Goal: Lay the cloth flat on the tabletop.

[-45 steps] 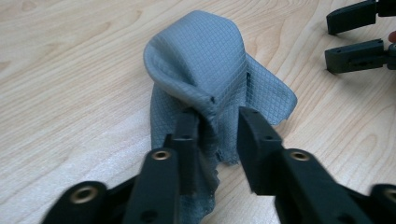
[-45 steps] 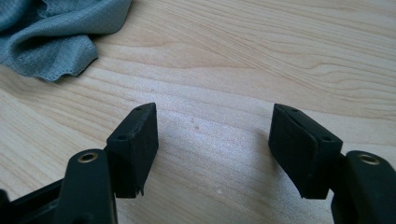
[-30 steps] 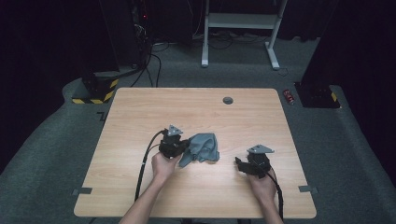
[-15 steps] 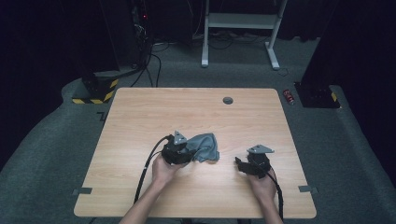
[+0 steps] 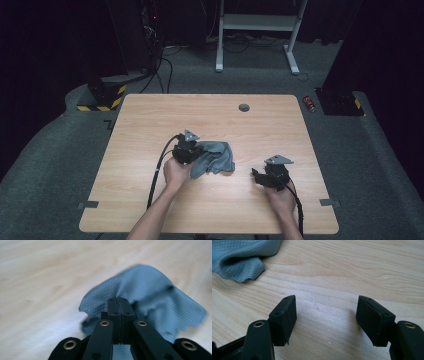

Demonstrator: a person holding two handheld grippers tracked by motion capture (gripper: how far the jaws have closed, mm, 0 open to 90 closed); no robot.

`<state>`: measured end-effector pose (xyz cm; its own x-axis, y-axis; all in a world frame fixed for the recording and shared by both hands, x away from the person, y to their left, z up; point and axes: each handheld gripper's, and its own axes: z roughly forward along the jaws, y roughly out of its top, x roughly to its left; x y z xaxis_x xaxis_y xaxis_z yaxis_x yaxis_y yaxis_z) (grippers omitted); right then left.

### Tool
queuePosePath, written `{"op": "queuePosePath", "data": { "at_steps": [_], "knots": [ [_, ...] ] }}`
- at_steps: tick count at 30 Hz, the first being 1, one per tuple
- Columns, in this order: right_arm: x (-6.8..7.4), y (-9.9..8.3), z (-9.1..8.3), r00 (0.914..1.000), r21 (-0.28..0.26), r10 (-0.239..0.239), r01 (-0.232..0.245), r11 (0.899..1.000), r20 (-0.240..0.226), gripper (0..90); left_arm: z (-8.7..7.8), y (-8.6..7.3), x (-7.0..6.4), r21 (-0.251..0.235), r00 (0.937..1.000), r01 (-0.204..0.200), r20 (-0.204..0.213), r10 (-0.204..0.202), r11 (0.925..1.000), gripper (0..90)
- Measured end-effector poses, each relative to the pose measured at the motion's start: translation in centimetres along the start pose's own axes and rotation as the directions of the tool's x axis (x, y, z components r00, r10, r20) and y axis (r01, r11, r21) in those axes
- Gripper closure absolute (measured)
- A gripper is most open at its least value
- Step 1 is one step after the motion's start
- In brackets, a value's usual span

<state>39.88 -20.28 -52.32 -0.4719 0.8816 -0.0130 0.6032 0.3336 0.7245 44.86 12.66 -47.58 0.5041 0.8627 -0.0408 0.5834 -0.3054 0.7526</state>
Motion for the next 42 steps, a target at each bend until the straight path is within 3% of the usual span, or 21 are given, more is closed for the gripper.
{"op": "queuePosePath", "data": {
  "at_steps": [3, 6, 11, 12, 14, 17, 20, 21, 24, 26, 29, 31, 32, 33, 37, 39, 42],
  "knots": [
    [0.0, 0.0, 0.0, 1.0, 0.0, 0.0, 0.0, 1.0, 0.0, 32.7, 1.0, -0.2, 1.6, 0.037, 0.9982, 0.044, -0.042, -0.043, 0.9983, 89.3],
    [0.0, 0.0, 0.0, 1.0, 0.0, 0.0, 0.0, 1.0, 0.0, 32.7, 1.9, -0.5, 2.2, 0.07, 0.9975, 0.05, -0.053, -0.046, 0.9963, 86.4],
    [0.0, 0.0, 0.0, 1.0, 0.0, -0.001, 0.001, 1.0, 0.0, 32.7, 0.6, -1.3, 1.0, 0.031, 0.9985, 0.03, -0.047, -0.029, 0.9991, 60.6],
    [0.0, 0.0, 0.0, 1.0, 0.0, -0.001, 0.001, 1.0, 0.0, 32.7, 0.6, -1.3, 1.0, 0.031, 0.9985, 0.03, -0.047, -0.029, 0.9991, 58.3],
    [0.0, 0.0, 0.0, 1.0, 0.001, 0.0, 0.0, 1.0, 0.0, 32.8, -0.7, -2.7, -0.6, 0.016, 0.9998, -0.015, -0.017, 0.015, 0.9998, 54.8],
    [0.0, 0.0, 0.0, 1.0, -0.003, -0.004, 0.004, 1.0, -0.003, 36.2, -1.4, -4.4, -1.7, 0.036, 0.9979, -0.06, -0.021, 0.061, 0.9975, 51.7],
    [0.0, 0.0, 0.0, 1.0, -0.008, -0.003, 0.003, 1.0, 0.001, 39.8, -1.5, -5.5, -1.9, 0.049, 0.9985, -0.048, -0.025, 0.049, 0.9977, 49.3],
    [0.2, 0.0, 0.0, 0.9999, -0.011, 0.003, -0.003, 1.0, 0.012, 43.3, -1.5, -6.3, -1.7, 0.061, 0.9993, -0.019, -0.031, 0.021, 0.9979, 48.9],
    [0.5, 0.1, 0.0, 1.0, -0.017, -0.003, 0.003, 1.0, 0.009, 49.8, -1.4, -6.9, -1.5, 0.064, 0.9992, -0.001, -0.04, 0.003, 0.9979, 47.2],
    [0.8, 0.1, 0.0, 0.9999, -0.02, -0.01, 0.01, 1.0, 0.004, 55.9, -1.4, -7.1, -1.2, 0.054, 0.9986, 0.01, -0.052, -0.007, 0.9985, 45.4],
    [1.4, 0.7, 0.0, 0.9983, 0.0, -0.041, 0.041, 0.999, -0.04, 59.8, -1.4, -7.6, -1.2, 0.014, 0.998, 0.007, -0.062, -0.006, 0.9999, 43.5],
    [2.3, 1.2, -0.3, 0.992, -0.039, -0.067, 0.063, 0.997, -0.106, 61.2, -1.3, -7.9, -1.1, -0.009, 0.9974, 0.011, -0.071, -0.011, 0.9999, 40.6],
    [2.3, 1.2, -0.3, 0.992, -0.039, -0.067, 0.063, 0.997, -0.106, 61.2, -1.3, -7.9, -1.1, -0.009, 0.9974, 0.011, -0.071, -0.011, 0.9999, 39.7],
    [3.7, 2.2, -0.6, 0.9802, -0.072, -0.126, 0.116, 0.991, -0.153, 61.2, -1.3, -7.9, -1.1, -0.011, 0.9972, 0.013, -0.074, -0.013, 0.9999, 39.3],
    [6.7, 4.4, 0.2, 0.9485, -0.086, -0.223, 0.209, 0.974, -0.225, 60.9, -1.1, -7.8, -1.0, -0.009, 0.997, 0.015, -0.075, -0.016, 0.9998, 37.3],
    [8.0, 5.2, 1.1, 0.9341, -0.083, -0.249, 0.235, 0.968, -0.256, 60.5, -1.1, -7.8, -1.0, -0.01, 0.997, 0.016, -0.075, -0.017, 0.9998, 36.8],
    [9.6, 6.3, 2.1, 0.9195, -0.078, -0.273, 0.262, 0.962, -0.283, 58.8, -1.1, -7.8, -1.0, -0.01, 0.9969, 0.016, -0.076, -0.017, 0.9998, 36.5]
  ]
}}
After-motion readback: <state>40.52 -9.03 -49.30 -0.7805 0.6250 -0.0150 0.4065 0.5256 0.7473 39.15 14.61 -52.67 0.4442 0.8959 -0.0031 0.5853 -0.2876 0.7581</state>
